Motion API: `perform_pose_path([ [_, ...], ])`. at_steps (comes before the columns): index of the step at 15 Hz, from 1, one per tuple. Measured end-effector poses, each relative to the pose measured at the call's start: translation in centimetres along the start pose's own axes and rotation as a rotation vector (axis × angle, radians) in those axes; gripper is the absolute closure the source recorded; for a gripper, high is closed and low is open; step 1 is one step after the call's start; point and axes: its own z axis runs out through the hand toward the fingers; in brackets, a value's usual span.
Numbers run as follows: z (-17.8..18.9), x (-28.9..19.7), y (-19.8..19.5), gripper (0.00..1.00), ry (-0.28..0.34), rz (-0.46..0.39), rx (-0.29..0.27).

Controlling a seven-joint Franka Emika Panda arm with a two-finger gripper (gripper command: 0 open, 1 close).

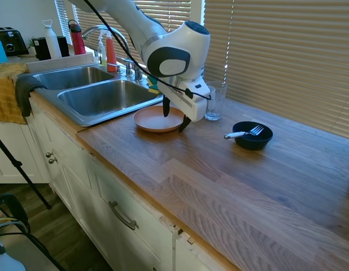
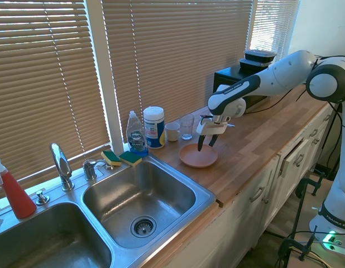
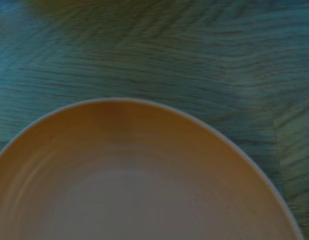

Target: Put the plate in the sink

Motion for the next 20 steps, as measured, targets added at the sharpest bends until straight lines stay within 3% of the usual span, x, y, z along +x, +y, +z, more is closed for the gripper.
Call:
perform_pose_path([
  [12,0.85,-0.12,-0.19,1.0,-0.034,-0.025,-0.017],
  [20,0.88,0.01,-0.05,1.0,-0.056,-0.05,0.006],
])
